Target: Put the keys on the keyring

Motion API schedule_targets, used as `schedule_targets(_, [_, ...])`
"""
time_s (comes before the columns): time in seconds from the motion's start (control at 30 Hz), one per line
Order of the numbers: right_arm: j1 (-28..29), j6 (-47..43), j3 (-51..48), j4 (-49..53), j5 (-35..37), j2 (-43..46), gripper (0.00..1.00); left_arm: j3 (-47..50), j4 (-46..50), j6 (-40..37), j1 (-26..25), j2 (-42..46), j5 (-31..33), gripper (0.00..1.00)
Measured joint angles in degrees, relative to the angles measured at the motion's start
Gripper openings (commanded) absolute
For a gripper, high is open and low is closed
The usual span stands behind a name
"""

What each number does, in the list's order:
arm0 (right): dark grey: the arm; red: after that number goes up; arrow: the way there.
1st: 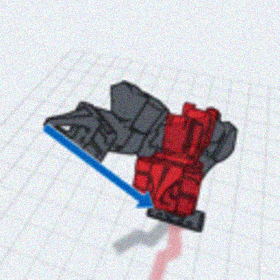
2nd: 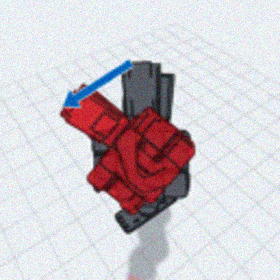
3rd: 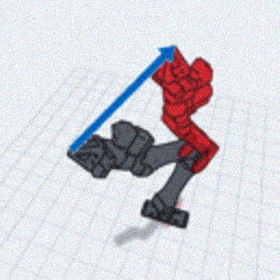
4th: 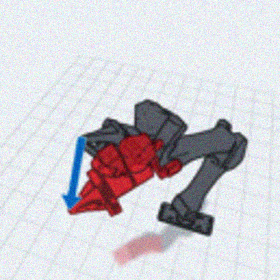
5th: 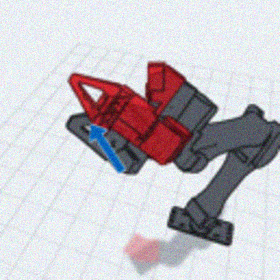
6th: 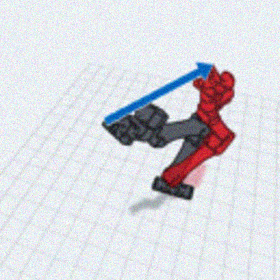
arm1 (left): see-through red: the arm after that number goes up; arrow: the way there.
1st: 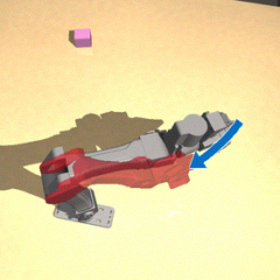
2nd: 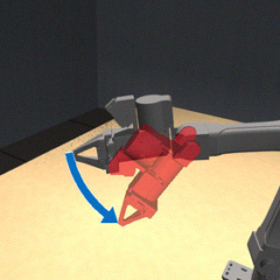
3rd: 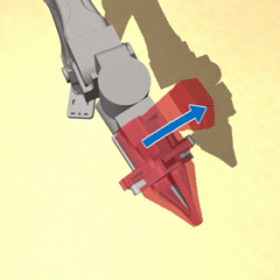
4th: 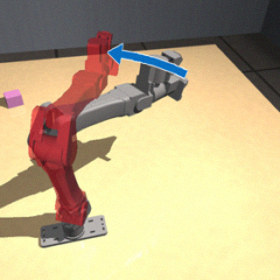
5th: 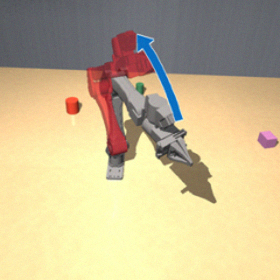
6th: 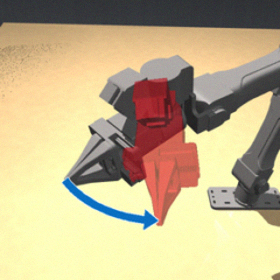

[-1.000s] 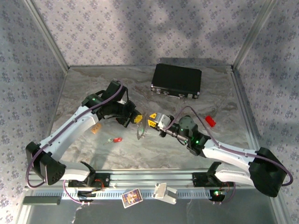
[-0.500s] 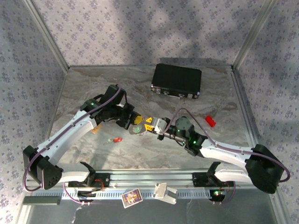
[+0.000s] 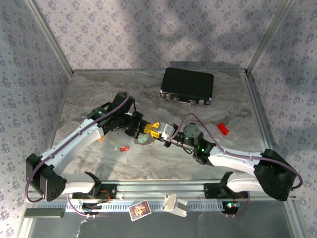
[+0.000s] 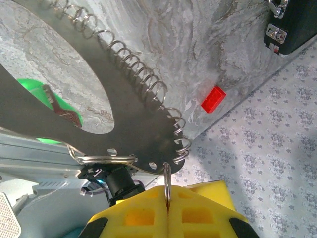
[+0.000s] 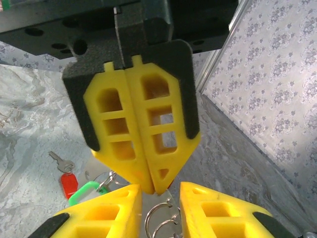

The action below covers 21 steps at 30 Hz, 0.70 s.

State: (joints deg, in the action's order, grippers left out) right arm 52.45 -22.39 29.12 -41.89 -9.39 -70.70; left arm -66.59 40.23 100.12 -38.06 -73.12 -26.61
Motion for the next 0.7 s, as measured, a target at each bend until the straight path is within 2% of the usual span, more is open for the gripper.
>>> schedule_targets(0.47, [0.0, 1.0, -0.5, -4.9, 0.1, -3.2, 0.28, 0.0, 0.4, 0.0, 0.2, -0.1, 1.4, 0.00])
schedule_targets(0.7, [0.3, 1.2, -4.3, -8.2, 0.9, -3.4, 0.29, -1.0, 0.5, -0.2, -0.4, -0.2, -1.3, 0.00])
